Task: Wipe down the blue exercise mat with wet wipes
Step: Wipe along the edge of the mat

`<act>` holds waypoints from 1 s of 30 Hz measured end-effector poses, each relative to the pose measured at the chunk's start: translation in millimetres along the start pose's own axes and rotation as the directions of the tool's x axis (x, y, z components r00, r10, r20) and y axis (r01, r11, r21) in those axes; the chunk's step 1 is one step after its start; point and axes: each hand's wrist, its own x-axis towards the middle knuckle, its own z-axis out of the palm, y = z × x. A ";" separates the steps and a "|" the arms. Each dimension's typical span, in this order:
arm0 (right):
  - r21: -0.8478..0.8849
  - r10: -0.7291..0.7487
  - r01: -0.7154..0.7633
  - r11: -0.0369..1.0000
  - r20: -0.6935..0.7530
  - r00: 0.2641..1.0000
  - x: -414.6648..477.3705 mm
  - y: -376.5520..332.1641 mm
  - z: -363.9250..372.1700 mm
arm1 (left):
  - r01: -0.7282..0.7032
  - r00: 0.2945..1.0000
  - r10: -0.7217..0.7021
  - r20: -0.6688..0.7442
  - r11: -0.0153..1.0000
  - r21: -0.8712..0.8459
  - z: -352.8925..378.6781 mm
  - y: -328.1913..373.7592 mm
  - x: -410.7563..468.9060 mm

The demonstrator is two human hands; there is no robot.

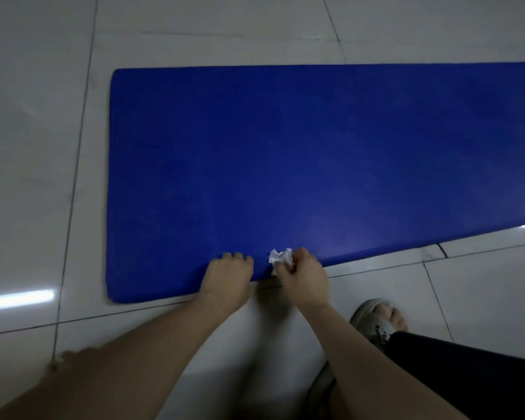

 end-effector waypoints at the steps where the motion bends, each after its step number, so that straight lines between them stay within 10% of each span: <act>1: -0.002 0.005 -0.005 1.000 0.013 1.000 -0.8 -0.2 1.4 | -0.033 0.999 0.033 -0.002 0.999 0.001 2.1 -2.4 2.3; 10: -0.048 -0.119 0.124 0.991 0.085 0.989 -9.1 -40.1 22.1 | -0.170 0.985 0.169 -0.022 0.985 -0.025 10.7 -58.9 -21.1; 19: -0.058 -0.372 0.404 0.913 0.286 0.883 -77.4 -144.7 110.1 | 0.183 0.981 -0.179 0.071 0.981 -0.062 33.8 -164.3 -109.5; 23: -0.007 -0.353 0.366 0.931 0.252 0.901 -76.9 -142.1 114.9 | 0.381 0.923 -0.312 0.226 0.826 -0.415 34.5 -163.1 -89.6; 30: -0.036 -0.094 0.097 0.995 0.078 0.993 -51.4 -67.0 59.2 | 0.387 0.876 -0.199 0.440 0.834 -0.394 22.8 -176.2 -69.3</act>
